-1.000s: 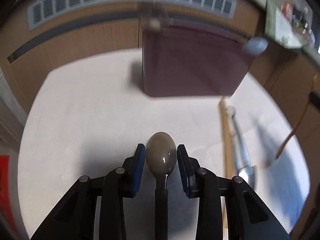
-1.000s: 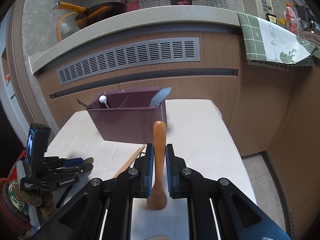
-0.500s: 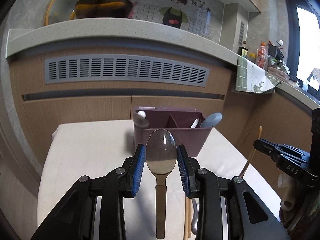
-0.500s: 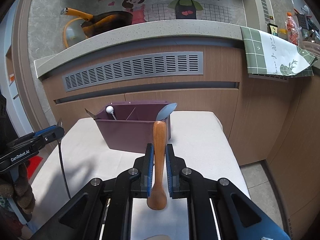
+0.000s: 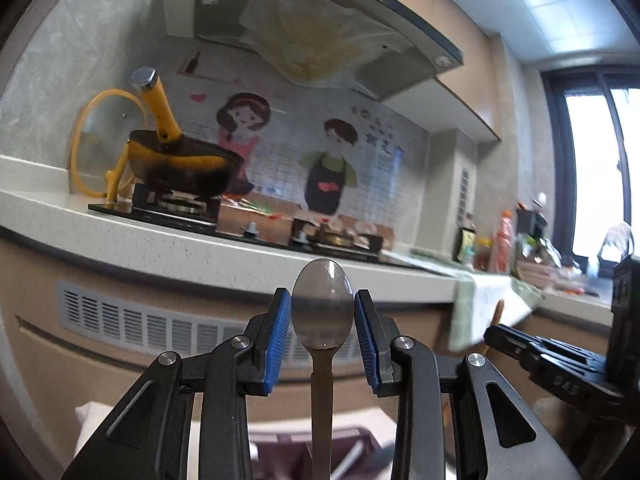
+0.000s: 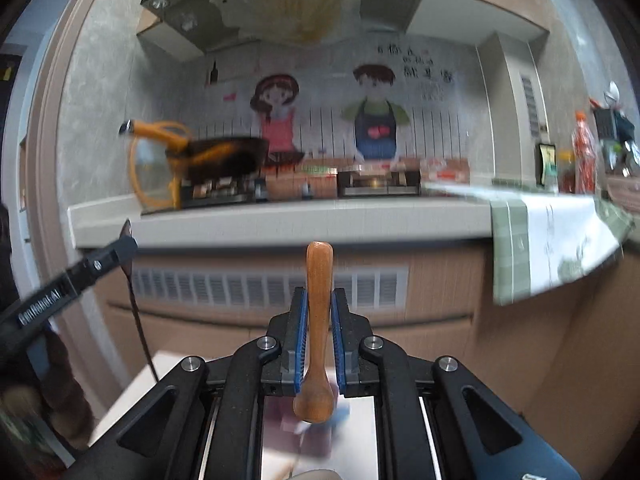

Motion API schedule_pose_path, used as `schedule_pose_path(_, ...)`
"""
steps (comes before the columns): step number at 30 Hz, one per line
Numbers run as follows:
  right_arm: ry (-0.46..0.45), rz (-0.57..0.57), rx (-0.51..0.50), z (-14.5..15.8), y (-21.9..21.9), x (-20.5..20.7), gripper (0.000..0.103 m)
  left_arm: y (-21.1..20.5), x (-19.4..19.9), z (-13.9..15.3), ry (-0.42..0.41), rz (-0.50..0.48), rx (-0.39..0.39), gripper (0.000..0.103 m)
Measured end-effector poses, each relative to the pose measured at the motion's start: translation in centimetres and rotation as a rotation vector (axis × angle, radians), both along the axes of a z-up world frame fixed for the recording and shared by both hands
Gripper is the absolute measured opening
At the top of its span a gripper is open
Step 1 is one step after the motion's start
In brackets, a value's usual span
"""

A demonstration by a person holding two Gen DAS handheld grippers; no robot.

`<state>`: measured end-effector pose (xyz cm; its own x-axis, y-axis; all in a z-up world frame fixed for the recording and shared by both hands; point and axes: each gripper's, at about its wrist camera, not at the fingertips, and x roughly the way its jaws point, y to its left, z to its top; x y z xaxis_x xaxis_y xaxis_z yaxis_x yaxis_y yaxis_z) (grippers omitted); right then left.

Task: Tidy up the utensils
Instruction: 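Lower both spoons into the maroon holder and open both tools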

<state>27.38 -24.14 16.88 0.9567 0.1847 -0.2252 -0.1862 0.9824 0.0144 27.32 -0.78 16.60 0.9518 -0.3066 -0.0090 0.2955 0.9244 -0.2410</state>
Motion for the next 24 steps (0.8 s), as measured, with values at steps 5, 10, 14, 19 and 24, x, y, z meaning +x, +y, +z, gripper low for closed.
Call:
schedule_pose_path(5,0.059,-0.006,0.042,-1.5,0.1,4.8,0.011,-0.1,5.0,-3.8,0.081,0.036,-0.008,0.034)
schedule_pose_path(10,0.175,-0.001,0.055,-6.0,0.4,8.7,0.011,0.0,8.2,-7.4,0.170,0.035,-0.006,0.034)
schedule_pose_path(14,0.243,-0.003,0.058,-9.0,0.5,10.7,0.011,-0.2,8.9,-9.8,0.233,0.021,-0.007,0.034)
schedule_pose_path(19,0.367,0.048,0.071,-11.6,0.6,11.8,0.015,-0.2,9.6,-11.4,0.329,-0.035,-0.042,0.042)
schedule_pose_path(24,0.306,0.008,0.040,-10.3,-0.3,8.8,0.020,2.2,6.6,-9.7,0.290,0.018,-0.110,0.054)
